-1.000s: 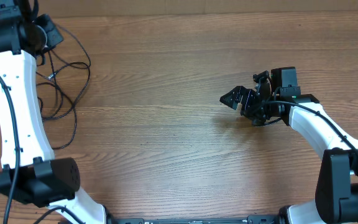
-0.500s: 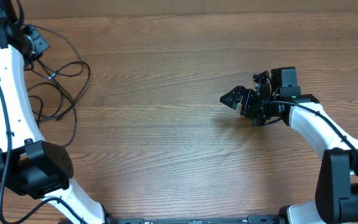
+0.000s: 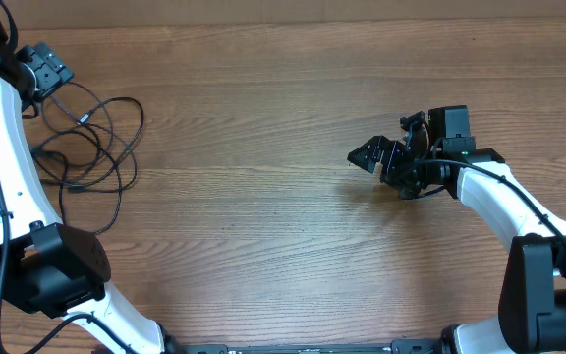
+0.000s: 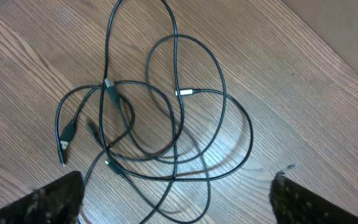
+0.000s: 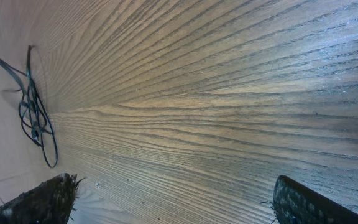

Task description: Untangle cables

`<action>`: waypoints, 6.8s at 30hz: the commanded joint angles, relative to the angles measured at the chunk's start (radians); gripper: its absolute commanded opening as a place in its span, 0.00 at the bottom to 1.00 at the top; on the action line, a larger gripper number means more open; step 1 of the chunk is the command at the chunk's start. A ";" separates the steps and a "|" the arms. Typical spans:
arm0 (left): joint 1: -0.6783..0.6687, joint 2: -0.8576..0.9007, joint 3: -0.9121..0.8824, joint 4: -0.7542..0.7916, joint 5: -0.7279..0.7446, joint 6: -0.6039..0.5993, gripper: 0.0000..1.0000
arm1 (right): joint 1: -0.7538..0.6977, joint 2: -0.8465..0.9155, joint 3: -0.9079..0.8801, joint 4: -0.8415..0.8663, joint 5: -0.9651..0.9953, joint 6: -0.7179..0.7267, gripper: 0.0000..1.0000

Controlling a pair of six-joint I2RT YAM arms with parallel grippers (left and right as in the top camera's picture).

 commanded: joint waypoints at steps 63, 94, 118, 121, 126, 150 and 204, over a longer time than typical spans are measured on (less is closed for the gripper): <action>-0.002 -0.002 -0.001 -0.010 0.022 -0.008 0.99 | 0.005 -0.330 -0.006 0.005 0.015 -0.007 1.00; -0.002 -0.002 -0.001 -0.010 0.022 -0.008 1.00 | 0.004 -1.063 -0.159 0.129 0.235 -0.120 1.00; -0.002 -0.002 -0.001 -0.010 0.022 -0.008 0.99 | 0.017 -1.384 -0.500 0.654 0.302 -0.121 1.00; -0.002 -0.002 -0.001 -0.010 0.022 -0.008 1.00 | 0.022 -1.417 -0.535 0.731 0.305 -0.140 1.00; -0.002 -0.002 -0.001 -0.010 0.023 -0.008 0.99 | 0.024 -1.468 -0.618 0.867 0.306 -0.143 1.00; -0.002 -0.002 -0.001 -0.010 0.022 -0.008 1.00 | 0.026 -1.662 -0.887 0.763 0.386 -0.142 1.00; -0.002 -0.001 -0.001 -0.010 0.023 -0.008 1.00 | 0.025 -1.661 -0.945 0.378 0.590 -0.141 1.00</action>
